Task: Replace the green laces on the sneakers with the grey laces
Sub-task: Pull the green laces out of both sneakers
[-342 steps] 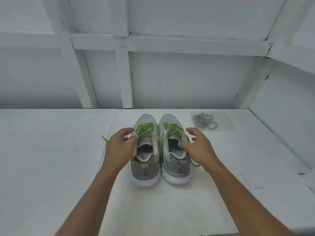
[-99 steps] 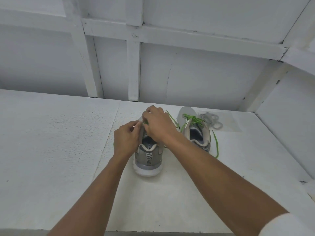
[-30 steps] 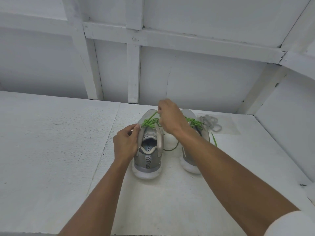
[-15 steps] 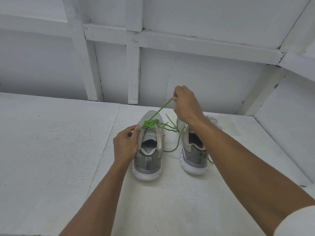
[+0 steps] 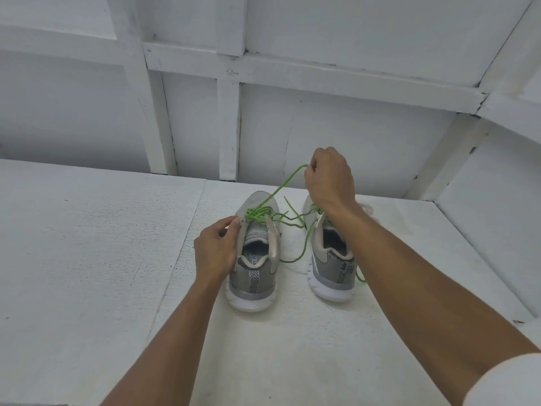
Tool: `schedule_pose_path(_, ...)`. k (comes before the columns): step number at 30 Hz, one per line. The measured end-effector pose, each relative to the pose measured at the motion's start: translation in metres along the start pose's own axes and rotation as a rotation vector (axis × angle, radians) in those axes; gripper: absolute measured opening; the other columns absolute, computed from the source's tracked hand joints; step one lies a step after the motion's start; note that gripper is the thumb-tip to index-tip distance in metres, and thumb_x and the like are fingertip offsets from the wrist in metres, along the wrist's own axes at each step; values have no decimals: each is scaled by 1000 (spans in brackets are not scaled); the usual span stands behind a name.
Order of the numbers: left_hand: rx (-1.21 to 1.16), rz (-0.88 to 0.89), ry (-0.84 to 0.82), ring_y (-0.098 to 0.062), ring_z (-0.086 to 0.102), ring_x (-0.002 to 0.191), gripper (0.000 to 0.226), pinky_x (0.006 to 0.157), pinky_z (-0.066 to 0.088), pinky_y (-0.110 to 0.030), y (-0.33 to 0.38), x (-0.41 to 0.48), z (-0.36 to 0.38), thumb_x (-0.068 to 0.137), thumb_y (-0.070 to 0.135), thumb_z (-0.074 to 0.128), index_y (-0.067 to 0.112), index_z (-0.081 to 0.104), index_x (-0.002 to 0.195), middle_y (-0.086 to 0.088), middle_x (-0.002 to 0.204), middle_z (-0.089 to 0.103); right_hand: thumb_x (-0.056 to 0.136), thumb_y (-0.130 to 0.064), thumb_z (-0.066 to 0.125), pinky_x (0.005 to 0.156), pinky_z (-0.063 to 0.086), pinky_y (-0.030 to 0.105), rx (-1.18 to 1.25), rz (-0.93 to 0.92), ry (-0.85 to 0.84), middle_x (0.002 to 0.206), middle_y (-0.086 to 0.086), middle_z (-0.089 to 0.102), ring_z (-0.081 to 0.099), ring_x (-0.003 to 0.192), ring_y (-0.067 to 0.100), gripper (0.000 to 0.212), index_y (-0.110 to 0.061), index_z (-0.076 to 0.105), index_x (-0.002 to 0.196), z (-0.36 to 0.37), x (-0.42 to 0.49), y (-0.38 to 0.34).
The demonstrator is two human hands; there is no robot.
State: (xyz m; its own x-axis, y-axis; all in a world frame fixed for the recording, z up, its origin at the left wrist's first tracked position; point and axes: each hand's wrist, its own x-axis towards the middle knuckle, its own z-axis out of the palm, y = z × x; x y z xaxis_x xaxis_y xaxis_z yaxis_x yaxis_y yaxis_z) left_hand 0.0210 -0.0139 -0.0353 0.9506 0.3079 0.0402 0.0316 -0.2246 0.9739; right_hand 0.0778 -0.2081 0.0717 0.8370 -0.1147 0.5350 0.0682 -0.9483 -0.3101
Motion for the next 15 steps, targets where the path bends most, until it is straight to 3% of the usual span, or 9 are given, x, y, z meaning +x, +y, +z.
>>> schedule_pose_path(4,-3,4,-12,-5,66,89,27,84,53,-30,-3,1,0,92,45,59,29,75,108,12,89,73,87,-1,46,72,46,40,187,146,108,97,13,52,51,80,27,11,1,57,87,-10,13,2)
schedule_pose_path(8,4,19,-10,-3,66,89,26,84,52,-28,-2,1,1,92,42,59,28,75,107,13,89,73,88,-1,50,70,45,33,236,194,110,95,8,50,50,79,22,7,0,57,87,-10,17,1)
schedule_pose_path(12,9,26,-22,-7,66,90,26,82,52,-27,0,0,0,93,42,59,28,74,109,12,92,72,85,1,53,72,54,41,72,162,-246,94,17,63,62,83,32,11,4,63,88,14,-3,0)
schedule_pose_path(15,90,87,-23,-7,61,89,30,77,41,-21,4,1,-1,94,45,55,34,65,121,10,107,62,86,-11,60,56,46,31,-12,150,-503,86,13,60,59,74,30,13,0,61,81,28,-21,-5)
